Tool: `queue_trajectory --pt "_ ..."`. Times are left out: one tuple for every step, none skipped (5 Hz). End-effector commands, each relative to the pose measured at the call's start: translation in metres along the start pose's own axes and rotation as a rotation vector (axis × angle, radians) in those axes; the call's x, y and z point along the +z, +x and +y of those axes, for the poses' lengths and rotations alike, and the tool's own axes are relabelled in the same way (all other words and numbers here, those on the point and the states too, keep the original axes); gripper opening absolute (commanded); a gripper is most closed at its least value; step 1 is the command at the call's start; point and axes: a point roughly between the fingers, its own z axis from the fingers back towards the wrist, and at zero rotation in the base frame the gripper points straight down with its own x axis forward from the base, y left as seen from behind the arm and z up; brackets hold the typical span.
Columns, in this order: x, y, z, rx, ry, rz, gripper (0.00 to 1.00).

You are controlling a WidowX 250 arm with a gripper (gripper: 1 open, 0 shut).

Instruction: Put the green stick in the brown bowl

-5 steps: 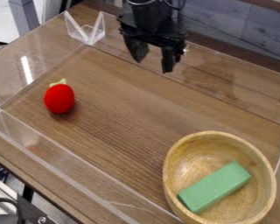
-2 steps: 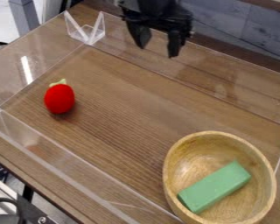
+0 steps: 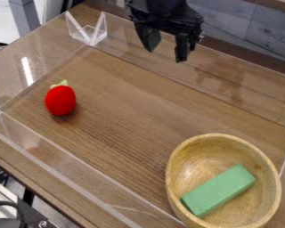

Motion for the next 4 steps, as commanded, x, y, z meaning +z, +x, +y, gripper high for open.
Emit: queue_trajectory --pt "0.003 0.006 -0.004 -0.006 0.011 -0.047 1.0" --pt "-0.009 0.004 -0.01 -0.005 0.018 -0.04 1.0" --pt "-0.024 0.011 0.007 0.075 0.046 -0.043 0.0" --pt "-0.028 0.018 0.025 0.141 0.074 -0.051 1.0"
